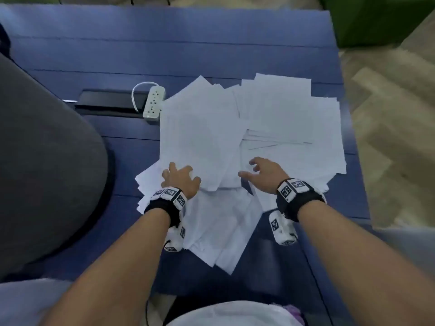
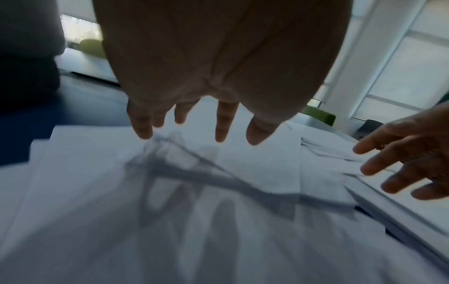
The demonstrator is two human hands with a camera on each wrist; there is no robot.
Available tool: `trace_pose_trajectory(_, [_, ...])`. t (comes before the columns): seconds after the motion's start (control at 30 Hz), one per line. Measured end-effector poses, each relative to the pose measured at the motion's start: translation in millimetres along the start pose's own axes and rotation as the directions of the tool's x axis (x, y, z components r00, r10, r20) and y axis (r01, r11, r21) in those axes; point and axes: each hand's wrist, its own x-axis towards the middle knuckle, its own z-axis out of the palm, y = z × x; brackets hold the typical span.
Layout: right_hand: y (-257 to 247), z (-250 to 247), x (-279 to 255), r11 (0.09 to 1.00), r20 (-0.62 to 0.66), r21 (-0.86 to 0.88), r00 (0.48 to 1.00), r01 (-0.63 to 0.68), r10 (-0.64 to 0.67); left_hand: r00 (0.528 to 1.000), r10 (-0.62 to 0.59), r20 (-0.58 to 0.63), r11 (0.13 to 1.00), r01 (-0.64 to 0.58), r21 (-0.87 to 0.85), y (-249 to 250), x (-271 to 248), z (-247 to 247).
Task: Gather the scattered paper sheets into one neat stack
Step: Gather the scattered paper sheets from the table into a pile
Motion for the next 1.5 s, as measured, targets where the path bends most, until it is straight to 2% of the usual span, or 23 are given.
trace_pose_trajectory(0.1, [1,10,17,0.995,-0.010,0.097,1.000,-0.025,0.026,0.988,-0.083,-0.130,0.996,0.080,-0.027,-6,0,16])
trace_pose_trajectory(0.27, [-16,29,42,0.993,-0.068,0.110,0.997,-0.033,0.040,0.967,-0.062,-0.249,0.993,0.034,-0.112,-17,19,13])
trace_pose_trajectory(0.37, [-25,43,51,0.988,-0.122,0.132,0.987,-0.084,0.101,0.970,-0.037,-0.239,0.993,0.008,-0.119,-21,30,8])
trace_pose_trajectory(0.53, [-28,54,64,0.951,-0.174,0.248,0.957,-0.186,0.232,0.980,-0.063,-0.190,0.997,0.054,-0.050,-28,48,-1])
trace_pose_trajectory(0.63, [-30,58,69,0.941,-0.193,0.272,0.947,-0.200,0.257,0.974,-0.046,-0.223,0.999,0.046,-0.004,-34,54,0])
trace_pose_trajectory(0.8, [-33,58,79,0.947,-0.251,0.234,0.927,-0.220,0.277,0.972,0.020,-0.234,0.998,-0.035,-0.061,-40,61,-3])
trace_pose_trajectory(0.93, [-35,59,79,0.962,-0.329,0.191,0.911,-0.194,0.249,0.970,0.012,-0.241,0.998,-0.027,-0.056,-38,55,-4])
trace_pose_trajectory(1.0, [-34,64,77,0.977,-0.354,0.115,0.912,-0.178,0.208,0.971,0.002,-0.240,0.999,-0.014,-0.049,-37,47,-2])
trace_pose_trajectory(1.07, [-29,69,73,0.987,-0.360,0.012,0.921,-0.158,0.152,0.975,-0.062,-0.212,0.995,0.045,-0.087,-33,38,1])
trace_pose_trajectory(1.17, [-25,74,62,0.993,-0.357,-0.035,0.929,-0.117,0.097,0.966,-0.227,-0.126,0.958,0.198,-0.209,-31,29,5])
trace_pose_trajectory(1.23, [-23,75,58,0.988,-0.348,-0.106,0.935,-0.111,0.067,0.960,-0.258,-0.106,0.953,0.235,-0.194,-29,24,4])
trace_pose_trajectory(1.33, [-26,69,63,0.965,-0.318,-0.227,0.947,-0.129,0.051,0.955,-0.252,-0.155,0.961,0.228,-0.158,-25,27,-5])
trace_pose_trajectory(1.4, [-28,63,69,0.970,-0.285,-0.207,0.956,-0.130,0.067,0.955,-0.245,-0.169,0.949,0.200,-0.246,-25,38,-16])
trace_pose_trajectory(1.5, [-28,60,76,0.994,-0.213,-0.071,0.974,-0.089,0.072,0.972,-0.216,-0.088,0.904,0.165,-0.394,-23,57,-29])
